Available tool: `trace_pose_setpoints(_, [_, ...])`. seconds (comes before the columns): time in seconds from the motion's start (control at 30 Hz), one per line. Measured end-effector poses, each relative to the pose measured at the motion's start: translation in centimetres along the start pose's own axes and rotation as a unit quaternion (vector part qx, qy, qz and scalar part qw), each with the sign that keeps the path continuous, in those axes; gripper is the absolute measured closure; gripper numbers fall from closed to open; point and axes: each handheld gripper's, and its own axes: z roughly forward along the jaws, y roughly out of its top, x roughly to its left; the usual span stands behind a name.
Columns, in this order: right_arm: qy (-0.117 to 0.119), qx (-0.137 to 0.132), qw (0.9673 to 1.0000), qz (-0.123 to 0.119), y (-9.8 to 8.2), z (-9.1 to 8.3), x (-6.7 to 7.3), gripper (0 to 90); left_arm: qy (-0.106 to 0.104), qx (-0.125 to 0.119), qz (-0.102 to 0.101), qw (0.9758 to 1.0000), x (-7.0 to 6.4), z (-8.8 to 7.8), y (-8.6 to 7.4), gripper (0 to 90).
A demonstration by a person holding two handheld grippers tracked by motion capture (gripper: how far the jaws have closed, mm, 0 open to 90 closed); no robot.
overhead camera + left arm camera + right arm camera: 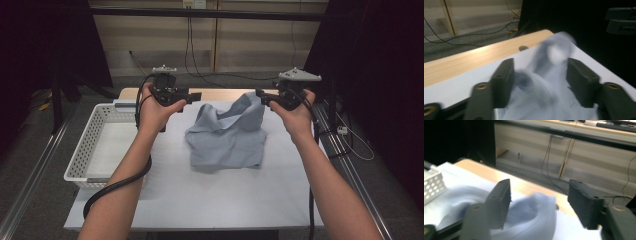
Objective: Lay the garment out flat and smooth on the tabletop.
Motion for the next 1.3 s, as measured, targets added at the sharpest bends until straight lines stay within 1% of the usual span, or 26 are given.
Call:
trace_pose_setpoints(0.03, [0.008, 0.002, 1.0000, -0.004, -0.6, -0.1, 0.2, 35.5, 0.004, 0.007, 0.001, 1.0000, -0.1, 0.2, -0.4, 33.5])
trace_pose_setpoints(0.07, [0.013, 0.008, 0.9999, -0.003, -1.1, -0.2, 0.4, 33.5, 0.002, 0.011, -0.001, 0.9999, -0.1, 0.4, -0.8, 30.5])
trace_pose_setpoints(0.1, [0.020, 0.010, 0.9998, 0.002, -1.7, -0.4, 0.6, 32.0, -0.001, 0.011, -0.003, 0.9999, -0.1, 0.5, -1.2, 29.8])
trace_pose_setpoints(0.17, [0.036, 0.011, 0.9992, 0.009, -2.8, -0.9, 1.1, 31.6, -0.003, 0.018, -0.004, 0.9998, -0.4, 0.7, -2.0, 27.9])
trace_pose_setpoints(0.27, [0.050, 0.019, 0.9985, 0.005, -4.3, -1.6, 1.7, 28.5, -0.008, 0.029, -0.006, 0.9995, -0.6, 1.0, -3.2, 26.4])
trace_pose_setpoints(0.4, [0.067, 0.024, 0.9974, 0.012, -6.3, -2.4, 2.2, 26.8, -0.011, 0.036, -0.006, 0.9993, -1.0, 1.2, -4.4, 25.8])
trace_pose_setpoints(0.53, [0.070, 0.029, 0.9970, 0.017, -8.0, -2.8, 2.4, 25.4, -0.013, 0.045, -0.002, 0.9989, -1.3, 1.3, -5.3, 24.0])
trace_pose_setpoints(0.6, [0.072, 0.033, 0.9967, 0.019, -8.8, -2.9, 2.5, 24.9, -0.018, 0.048, -0.002, 0.9987, -1.5, 1.3, -5.7, 23.4])
trace_pose_setpoints(0.7, [0.074, 0.040, 0.9962, 0.020, -10.0, -3.1, 2.5, 24.0, -0.018, 0.053, 0.005, 0.9984, -1.9, 1.4, -6.4, 22.6])
trace_pose_setpoints(0.83, [0.079, 0.045, 0.9957, 0.019, -11.5, -3.4, 2.8, 23.1, -0.022, 0.056, 0.003, 0.9982, -1.9, 1.6, -7.5, 22.1])
trace_pose_setpoints(0.9, [0.079, 0.045, 0.9957, 0.018, -12.0, -3.5, 3.0, 22.9, -0.020, 0.062, 0.006, 0.9979, -2.0, 1.7, -8.1, 21.8])
trace_pose_setpoints(1.0, [0.082, 0.048, 0.9953, 0.019, -12.9, -3.6, 3.0, 22.3, -0.027, 0.068, 0.006, 0.9973, -2.2, 1.9, -8.9, 21.4])
trace_pose_setpoints(1.1, [0.082, 0.050, 0.9952, 0.019, -13.6, -3.7, 3.0, 22.0, -0.025, 0.074, 0.008, 0.9969, -2.3, 2.0, -9.4, 21.0])
trace_pose_setpoints(1.3, [0.079, 0.051, 0.9951, 0.030, -14.8, -3.9, 2.7, 21.6, -0.026, 0.075, 0.008, 0.9968, -2.2, 2.1, -10.4, 20.2])
